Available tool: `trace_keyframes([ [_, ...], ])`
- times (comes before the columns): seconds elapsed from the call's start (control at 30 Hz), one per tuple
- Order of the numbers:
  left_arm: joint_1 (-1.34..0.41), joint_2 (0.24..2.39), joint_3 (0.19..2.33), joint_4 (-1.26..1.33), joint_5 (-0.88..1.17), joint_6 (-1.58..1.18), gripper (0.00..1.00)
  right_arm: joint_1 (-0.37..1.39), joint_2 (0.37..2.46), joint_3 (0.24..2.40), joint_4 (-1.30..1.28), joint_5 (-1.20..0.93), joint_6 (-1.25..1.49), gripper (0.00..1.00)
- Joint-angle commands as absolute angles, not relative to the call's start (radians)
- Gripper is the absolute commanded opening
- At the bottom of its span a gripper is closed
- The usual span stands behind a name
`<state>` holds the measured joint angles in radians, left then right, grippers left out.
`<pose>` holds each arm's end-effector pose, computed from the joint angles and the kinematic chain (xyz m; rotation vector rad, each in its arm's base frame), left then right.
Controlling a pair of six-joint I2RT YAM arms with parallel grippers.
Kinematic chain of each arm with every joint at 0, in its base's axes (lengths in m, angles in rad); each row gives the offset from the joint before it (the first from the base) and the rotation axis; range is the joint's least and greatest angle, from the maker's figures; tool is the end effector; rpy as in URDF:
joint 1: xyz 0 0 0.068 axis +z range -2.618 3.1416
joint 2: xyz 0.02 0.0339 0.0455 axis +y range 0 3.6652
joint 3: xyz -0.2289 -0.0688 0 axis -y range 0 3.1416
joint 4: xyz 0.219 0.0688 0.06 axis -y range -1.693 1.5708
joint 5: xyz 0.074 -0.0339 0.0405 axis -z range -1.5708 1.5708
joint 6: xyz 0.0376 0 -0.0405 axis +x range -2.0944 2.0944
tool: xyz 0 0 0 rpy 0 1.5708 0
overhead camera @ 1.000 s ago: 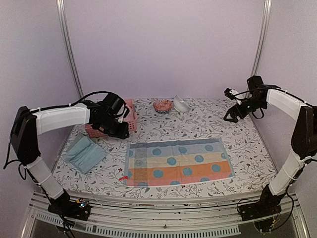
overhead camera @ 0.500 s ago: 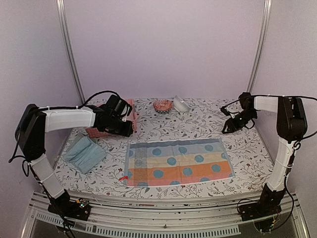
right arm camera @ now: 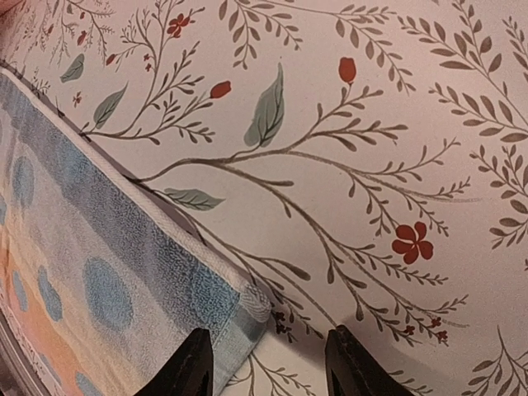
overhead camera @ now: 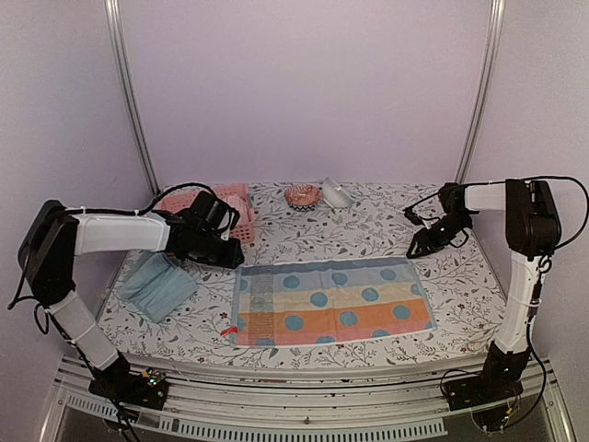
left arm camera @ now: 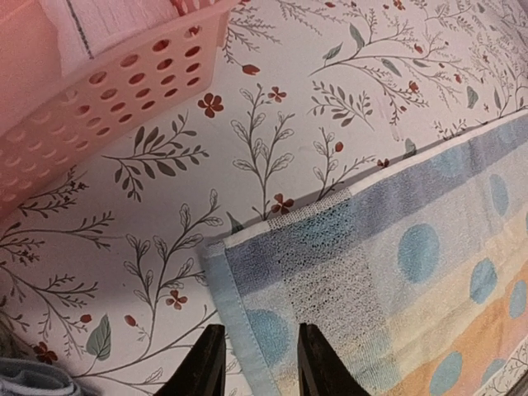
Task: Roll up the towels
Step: Pick up the towel from the center of the board.
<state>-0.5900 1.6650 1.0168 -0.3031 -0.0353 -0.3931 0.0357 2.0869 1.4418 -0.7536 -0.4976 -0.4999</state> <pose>0.2642 -0.1753 0.1662 0.2370 2.5467 -0.3466 0.3615 0.0309 0.1234 -0.7983 2.6780 0.6353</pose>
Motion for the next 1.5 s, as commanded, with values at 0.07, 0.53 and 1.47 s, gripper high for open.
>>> trace_keyframes([
  [0.07, -0.603, 1.610, 0.991, -0.275, -0.043, -0.409, 0.33, 0.053, 2.147, 1.473, -0.750, -0.534, -0.501, 0.44],
  [0.53, -0.604, 1.612, 0.985, -0.279, -0.049, -0.397, 0.34, 0.072, 2.168, 1.491, -0.802, -0.562, -0.518, 0.28],
  [1.47, -0.492, 1.732, 1.014, -0.154, 0.098, -0.449, 0.33, 0.066, 2.055, 1.464, -0.703, -0.376, -0.488, 0.03],
])
